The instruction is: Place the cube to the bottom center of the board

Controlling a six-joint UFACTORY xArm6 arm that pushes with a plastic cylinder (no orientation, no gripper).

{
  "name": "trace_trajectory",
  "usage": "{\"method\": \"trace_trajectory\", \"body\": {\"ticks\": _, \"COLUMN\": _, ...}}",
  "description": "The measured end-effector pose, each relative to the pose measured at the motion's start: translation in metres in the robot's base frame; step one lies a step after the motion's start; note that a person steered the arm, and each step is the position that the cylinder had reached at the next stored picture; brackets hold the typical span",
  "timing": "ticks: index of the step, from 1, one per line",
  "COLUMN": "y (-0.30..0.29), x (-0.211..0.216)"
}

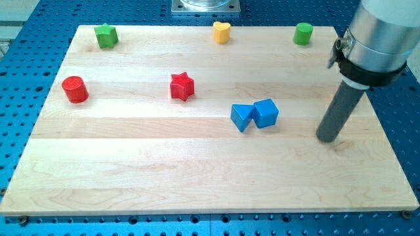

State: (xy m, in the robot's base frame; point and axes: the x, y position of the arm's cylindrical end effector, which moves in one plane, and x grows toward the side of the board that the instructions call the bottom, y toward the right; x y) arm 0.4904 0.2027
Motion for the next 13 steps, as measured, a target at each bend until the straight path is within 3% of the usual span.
{"method": "trace_trajectory", "body": {"ticks": 1, "y": 0.008, "x": -0.052}}
{"method": "trace_trajectory", "body": {"ticks": 2, "y": -0.011, "x": -0.056}}
{"method": "trace_trajectory", "body": {"ticks": 3, "y": -0.079, "x": -0.056}}
{"method": "trace_trajectory", "body": {"ticks": 5, "y": -0.083, "x": 0.029}}
{"method": "trace_trajectory", "body": {"ticks": 6, "y": -0.047, "x": -0.002}}
{"method": "trace_trajectory", "body": {"ticks": 7, "y": -0.064, "x": -0.050}}
{"method": "trace_trajectory", "body": {"ticks": 8, "y": -0.119, "x": -0.014}}
{"method": "trace_trajectory", "body": {"ticks": 9, "y": -0.124, "x": 0.018}}
{"method": "trace_trajectory", "body": {"ticks": 10, "y": -0.080, "x": 0.017}}
{"method": "trace_trajectory", "body": {"ticks": 11, "y": -0.109, "x": 0.021}}
{"method": "trace_trajectory", "body": {"ticks": 12, "y": -0.138, "x": 0.064}}
{"method": "trace_trajectory", "body": {"ticks": 13, "y": -0.110, "x": 0.077}}
